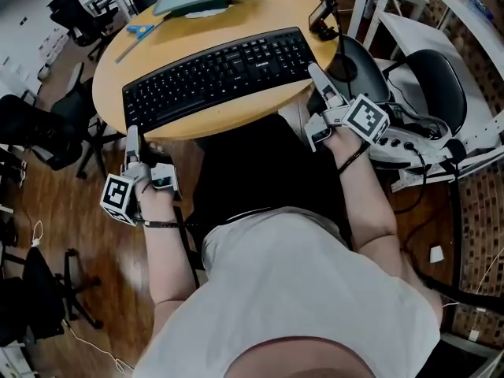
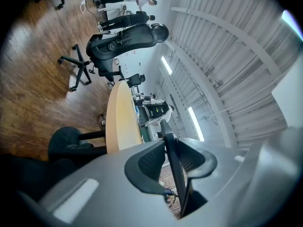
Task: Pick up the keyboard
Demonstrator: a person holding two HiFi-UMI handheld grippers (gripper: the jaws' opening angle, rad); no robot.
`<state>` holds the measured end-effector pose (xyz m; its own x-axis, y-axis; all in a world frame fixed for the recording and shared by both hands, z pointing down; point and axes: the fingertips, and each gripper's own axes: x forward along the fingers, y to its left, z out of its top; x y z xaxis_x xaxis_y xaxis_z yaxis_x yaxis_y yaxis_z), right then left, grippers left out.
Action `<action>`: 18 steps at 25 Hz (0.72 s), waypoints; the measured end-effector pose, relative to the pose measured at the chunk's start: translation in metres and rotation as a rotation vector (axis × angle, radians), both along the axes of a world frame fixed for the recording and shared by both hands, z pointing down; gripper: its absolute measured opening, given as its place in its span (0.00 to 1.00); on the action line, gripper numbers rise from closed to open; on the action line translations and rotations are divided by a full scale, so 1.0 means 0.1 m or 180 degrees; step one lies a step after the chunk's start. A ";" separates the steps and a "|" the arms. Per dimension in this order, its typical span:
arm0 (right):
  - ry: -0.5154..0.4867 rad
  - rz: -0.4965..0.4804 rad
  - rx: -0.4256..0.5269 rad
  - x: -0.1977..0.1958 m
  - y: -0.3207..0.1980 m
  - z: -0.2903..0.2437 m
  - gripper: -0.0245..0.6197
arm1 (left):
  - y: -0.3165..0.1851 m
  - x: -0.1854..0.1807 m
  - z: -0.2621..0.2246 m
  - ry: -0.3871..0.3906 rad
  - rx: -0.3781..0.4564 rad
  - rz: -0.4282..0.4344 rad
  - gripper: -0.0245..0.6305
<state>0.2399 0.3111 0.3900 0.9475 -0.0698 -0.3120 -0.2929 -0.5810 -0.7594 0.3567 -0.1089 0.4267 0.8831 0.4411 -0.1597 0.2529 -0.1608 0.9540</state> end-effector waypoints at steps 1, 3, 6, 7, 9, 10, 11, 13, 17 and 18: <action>0.0025 -0.0021 0.0007 0.01 -0.01 -0.01 0.23 | 0.00 0.00 0.02 0.0006 -0.0005 -0.0004 0.51; 0.0037 -0.0035 0.0007 0.04 0.00 0.01 0.23 | 0.00 0.02 0.06 0.0006 -0.0011 -0.0013 0.51; 0.0029 -0.0032 0.0031 0.05 0.00 0.04 0.23 | 0.00 0.02 0.07 -0.0018 0.0015 -0.0018 0.51; 0.0030 -0.0029 0.0035 0.05 0.00 0.05 0.23 | 0.00 0.03 0.07 -0.0012 0.0012 -0.0014 0.51; 0.0029 -0.0024 0.0030 0.05 -0.01 0.05 0.23 | 0.00 0.04 0.08 -0.0013 -0.0002 -0.0008 0.51; 0.0014 -0.0012 0.0019 0.04 -0.01 0.05 0.23 | -0.01 0.03 0.09 -0.0024 -0.0005 -0.0002 0.51; -0.0016 0.0019 -0.0003 0.02 -0.02 0.05 0.23 | -0.01 0.03 0.10 -0.0032 -0.0016 0.0011 0.51; -0.0070 0.0109 -0.0077 -0.05 0.00 0.01 0.23 | 0.00 0.03 0.09 -0.0023 -0.0074 0.0054 0.51; 0.0039 0.0029 -0.0074 -0.07 -0.02 -0.14 0.23 | 0.02 0.00 0.03 -0.0011 -0.0125 0.0052 0.51; 0.0027 0.0010 -0.0058 -0.06 0.00 -0.15 0.23 | 0.03 -0.01 0.01 -0.0021 -0.0117 0.0035 0.51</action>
